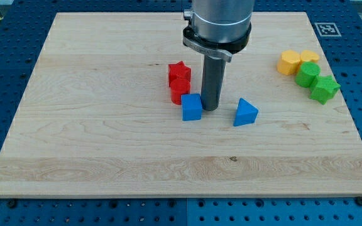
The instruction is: Move your arm above to the blue triangle
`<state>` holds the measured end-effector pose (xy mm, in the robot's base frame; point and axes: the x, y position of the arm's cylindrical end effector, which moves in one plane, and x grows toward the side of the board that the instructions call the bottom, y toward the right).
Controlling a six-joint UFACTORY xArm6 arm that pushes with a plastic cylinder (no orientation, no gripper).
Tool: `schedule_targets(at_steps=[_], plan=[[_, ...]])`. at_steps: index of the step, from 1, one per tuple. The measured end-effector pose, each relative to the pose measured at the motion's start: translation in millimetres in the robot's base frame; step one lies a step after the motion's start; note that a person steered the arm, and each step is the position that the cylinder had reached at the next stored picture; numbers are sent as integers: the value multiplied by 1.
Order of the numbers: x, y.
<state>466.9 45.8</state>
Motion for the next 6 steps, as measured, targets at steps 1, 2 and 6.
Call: schedule_targets(at_steps=[1,2,6], plan=[[0,-1],[-6,-3],[-53,-1]])
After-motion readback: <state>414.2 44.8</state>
